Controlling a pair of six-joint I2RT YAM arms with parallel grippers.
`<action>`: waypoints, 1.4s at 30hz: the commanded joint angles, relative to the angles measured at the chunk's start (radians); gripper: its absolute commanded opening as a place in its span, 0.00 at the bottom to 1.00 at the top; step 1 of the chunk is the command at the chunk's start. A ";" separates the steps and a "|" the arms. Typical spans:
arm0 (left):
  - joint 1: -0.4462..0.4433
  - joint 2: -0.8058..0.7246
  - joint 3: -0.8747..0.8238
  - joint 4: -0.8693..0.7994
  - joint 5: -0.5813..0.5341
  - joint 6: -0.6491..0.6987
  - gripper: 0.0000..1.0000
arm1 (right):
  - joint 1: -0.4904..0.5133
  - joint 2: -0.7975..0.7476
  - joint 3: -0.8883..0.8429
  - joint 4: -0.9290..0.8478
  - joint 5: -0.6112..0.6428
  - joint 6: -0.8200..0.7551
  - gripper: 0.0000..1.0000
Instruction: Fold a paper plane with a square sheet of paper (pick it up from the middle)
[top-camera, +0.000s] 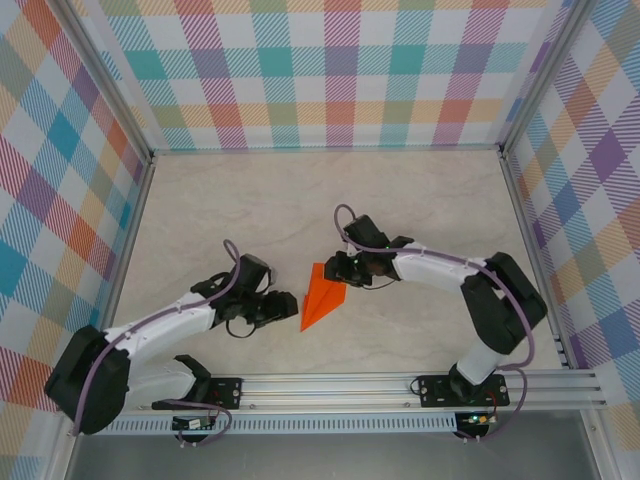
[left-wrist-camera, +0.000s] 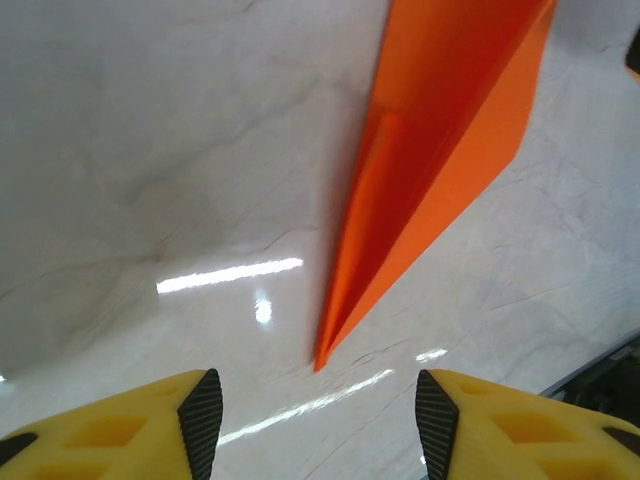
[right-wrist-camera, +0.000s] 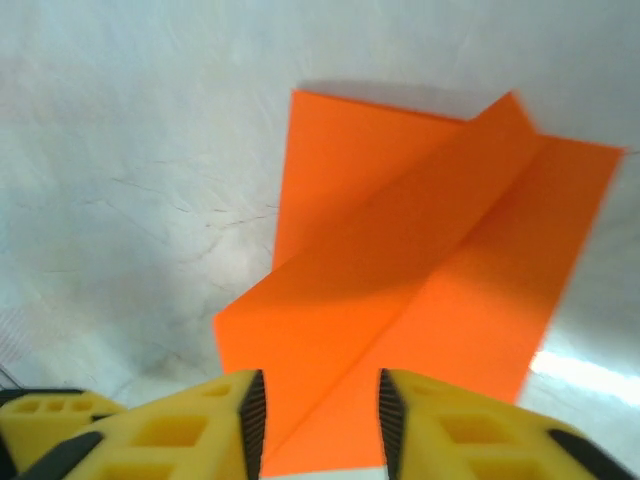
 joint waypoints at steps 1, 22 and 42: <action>0.017 0.099 0.095 0.028 0.057 0.074 0.58 | 0.006 -0.078 -0.062 -0.110 0.117 0.158 0.45; 0.020 0.468 0.268 0.036 0.098 0.150 0.48 | 0.010 0.019 -0.166 0.156 -0.053 0.315 0.47; 0.019 0.503 0.255 0.054 0.109 0.150 0.23 | 0.020 0.052 -0.178 0.302 -0.111 0.336 0.43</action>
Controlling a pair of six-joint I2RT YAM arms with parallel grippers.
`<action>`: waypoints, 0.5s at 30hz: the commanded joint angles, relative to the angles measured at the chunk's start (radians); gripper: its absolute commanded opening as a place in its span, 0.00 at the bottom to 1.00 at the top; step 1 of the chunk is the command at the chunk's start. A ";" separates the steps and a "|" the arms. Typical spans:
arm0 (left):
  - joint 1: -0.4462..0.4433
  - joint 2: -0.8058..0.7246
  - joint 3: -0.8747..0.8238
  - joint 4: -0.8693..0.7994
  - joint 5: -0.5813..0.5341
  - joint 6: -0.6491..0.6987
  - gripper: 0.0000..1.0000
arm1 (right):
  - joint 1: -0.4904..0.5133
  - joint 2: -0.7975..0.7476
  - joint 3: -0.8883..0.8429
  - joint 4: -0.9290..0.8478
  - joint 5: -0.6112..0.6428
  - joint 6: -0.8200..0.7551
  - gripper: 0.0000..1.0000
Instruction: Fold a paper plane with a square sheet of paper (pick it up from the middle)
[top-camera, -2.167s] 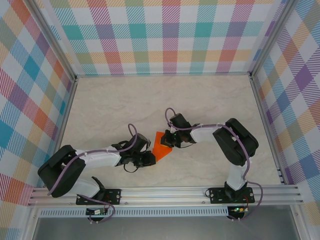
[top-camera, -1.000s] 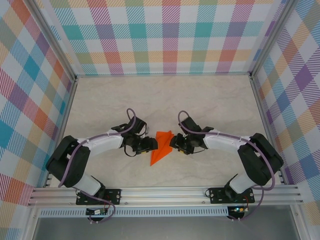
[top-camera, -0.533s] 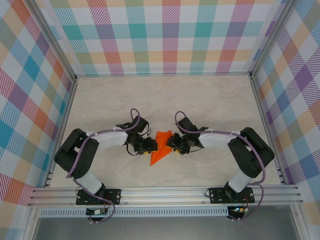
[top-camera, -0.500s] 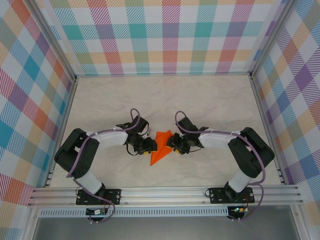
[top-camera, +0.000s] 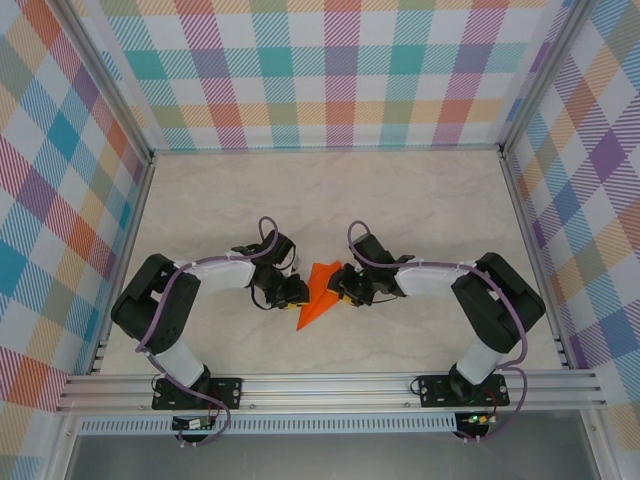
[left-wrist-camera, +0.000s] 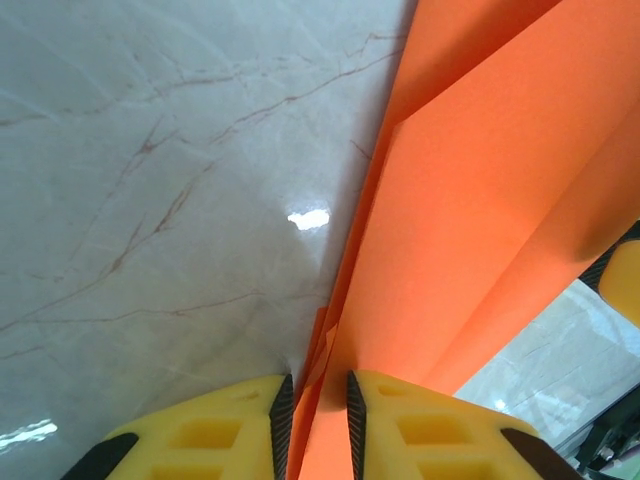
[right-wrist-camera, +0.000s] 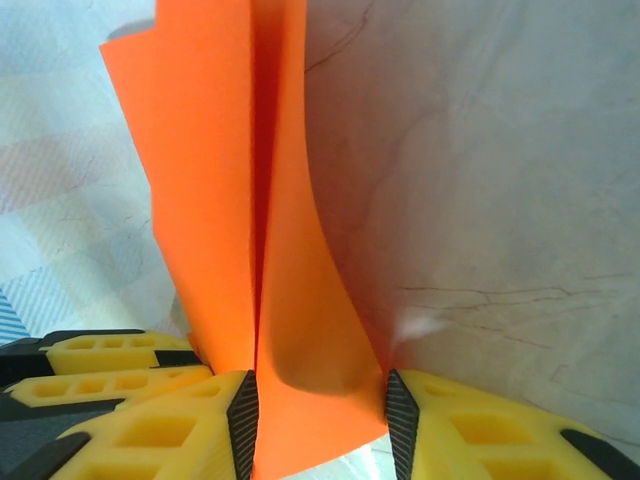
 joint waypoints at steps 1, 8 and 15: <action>-0.012 0.021 -0.016 0.059 0.003 0.006 0.22 | 0.007 0.012 0.017 0.054 -0.034 -0.004 0.43; -0.004 0.002 -0.023 0.030 -0.083 -0.023 0.17 | 0.007 0.017 0.043 0.087 -0.036 -0.013 0.48; 0.014 -0.006 -0.040 0.048 -0.079 -0.039 0.14 | 0.008 -0.032 0.071 -0.217 0.110 0.001 0.49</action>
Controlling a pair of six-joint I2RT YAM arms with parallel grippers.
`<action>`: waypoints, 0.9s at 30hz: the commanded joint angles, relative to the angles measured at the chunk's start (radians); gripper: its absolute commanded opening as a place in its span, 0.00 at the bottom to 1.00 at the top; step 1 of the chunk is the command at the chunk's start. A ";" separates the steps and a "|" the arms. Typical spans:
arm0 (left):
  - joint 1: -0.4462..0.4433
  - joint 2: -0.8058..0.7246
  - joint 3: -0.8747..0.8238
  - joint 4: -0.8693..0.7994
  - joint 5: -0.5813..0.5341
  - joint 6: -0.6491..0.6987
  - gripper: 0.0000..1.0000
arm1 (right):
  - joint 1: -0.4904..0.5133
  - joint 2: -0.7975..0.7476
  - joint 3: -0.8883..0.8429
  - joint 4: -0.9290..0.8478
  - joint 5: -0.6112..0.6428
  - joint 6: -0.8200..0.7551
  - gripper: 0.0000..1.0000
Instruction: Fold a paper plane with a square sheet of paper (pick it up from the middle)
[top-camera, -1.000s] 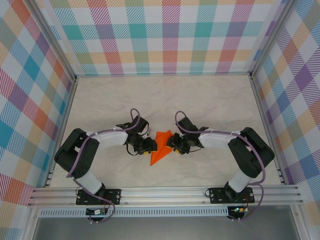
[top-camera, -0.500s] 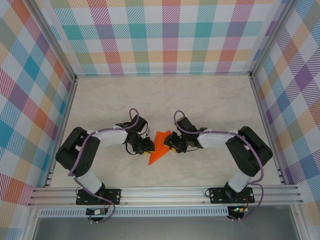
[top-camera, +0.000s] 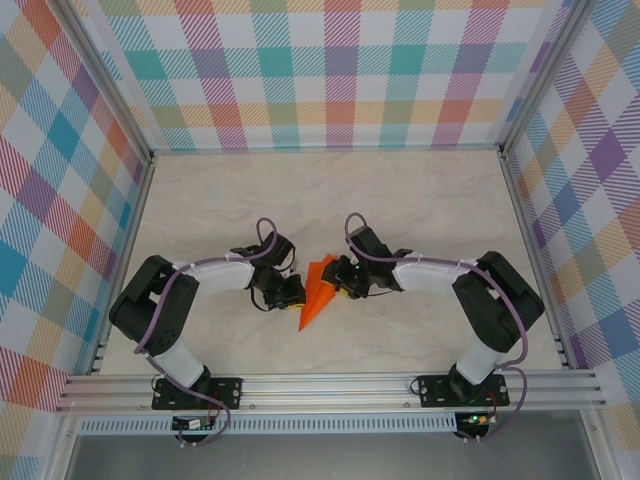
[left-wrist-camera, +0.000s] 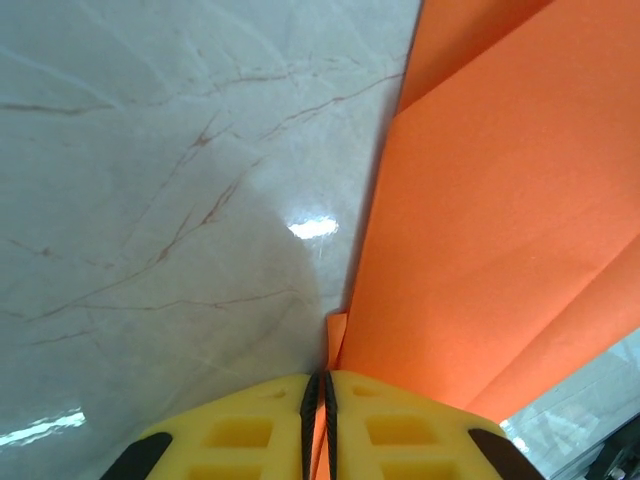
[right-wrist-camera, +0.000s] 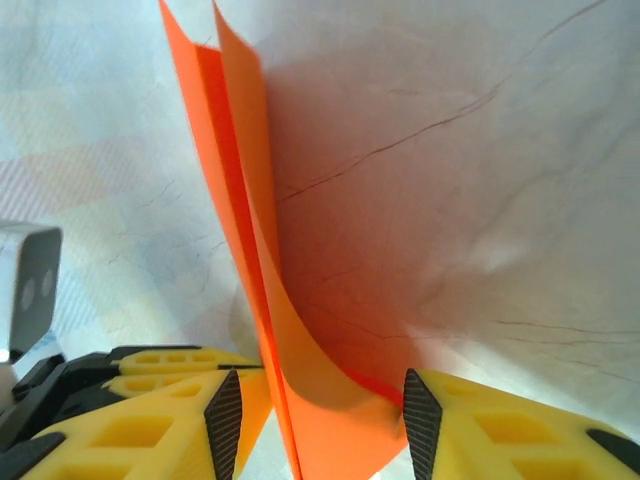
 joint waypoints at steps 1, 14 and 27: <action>0.008 0.009 -0.029 0.052 -0.033 -0.013 0.14 | 0.011 -0.047 -0.019 -0.156 0.071 0.023 0.50; 0.008 0.011 -0.049 0.065 -0.025 -0.019 0.13 | 0.069 0.006 -0.055 0.031 0.002 0.131 0.52; 0.008 0.009 -0.038 0.051 -0.019 -0.005 0.12 | 0.069 0.054 -0.053 0.194 0.016 0.173 0.45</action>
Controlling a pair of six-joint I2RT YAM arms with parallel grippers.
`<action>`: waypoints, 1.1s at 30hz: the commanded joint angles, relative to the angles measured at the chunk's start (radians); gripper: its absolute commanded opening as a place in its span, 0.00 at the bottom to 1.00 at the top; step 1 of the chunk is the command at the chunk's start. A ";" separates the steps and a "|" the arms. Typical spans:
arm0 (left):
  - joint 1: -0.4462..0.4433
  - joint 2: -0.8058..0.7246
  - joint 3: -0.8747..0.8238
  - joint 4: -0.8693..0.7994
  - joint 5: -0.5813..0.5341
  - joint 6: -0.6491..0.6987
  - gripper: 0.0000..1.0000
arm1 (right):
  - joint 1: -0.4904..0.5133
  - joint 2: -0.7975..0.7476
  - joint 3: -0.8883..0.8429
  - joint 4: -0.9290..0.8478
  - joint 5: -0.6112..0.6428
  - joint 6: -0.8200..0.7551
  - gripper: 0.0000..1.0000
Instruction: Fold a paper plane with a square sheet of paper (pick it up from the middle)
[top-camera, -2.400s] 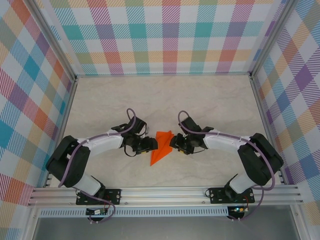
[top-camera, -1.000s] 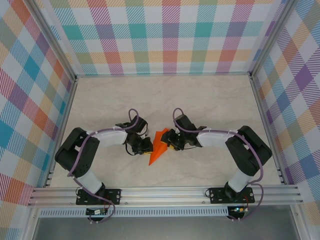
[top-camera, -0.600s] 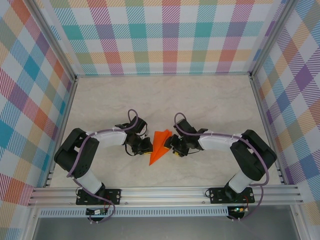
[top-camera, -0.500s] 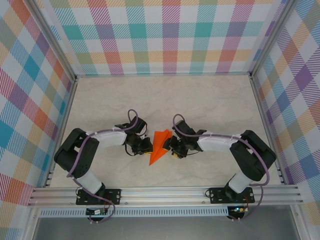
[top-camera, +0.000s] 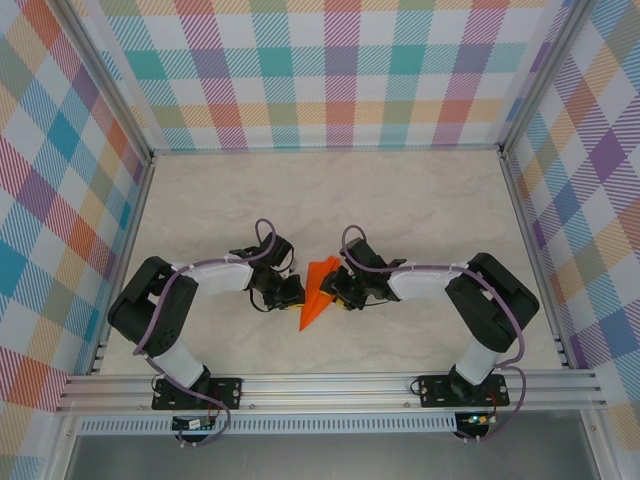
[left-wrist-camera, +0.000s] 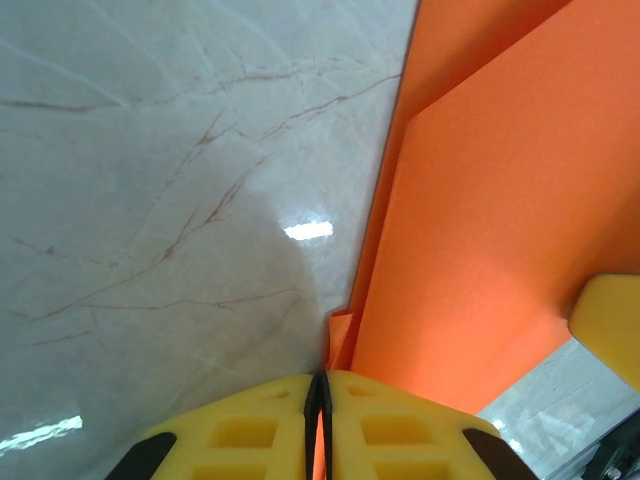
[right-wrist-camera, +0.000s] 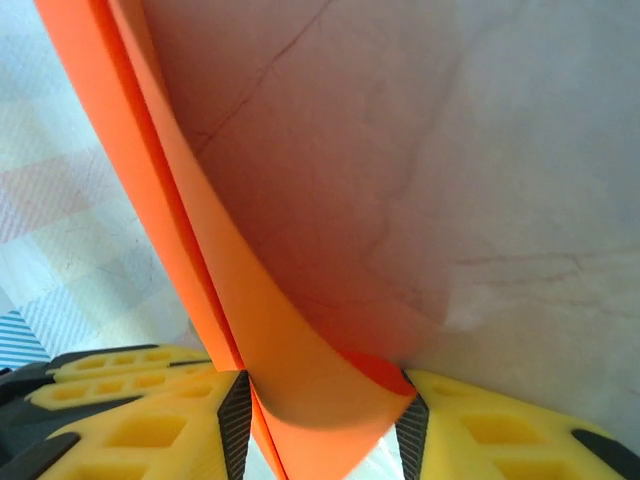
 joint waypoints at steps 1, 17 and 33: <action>0.006 0.014 -0.019 0.022 -0.032 -0.004 0.12 | 0.004 0.018 0.005 0.103 0.009 0.025 0.46; 0.016 -0.046 -0.022 0.028 -0.082 -0.054 0.13 | 0.029 0.094 0.054 0.197 0.008 -0.105 0.48; 0.028 -0.569 -0.174 -0.125 -0.297 -0.086 0.29 | 0.046 0.029 0.406 -0.526 0.161 -0.488 0.08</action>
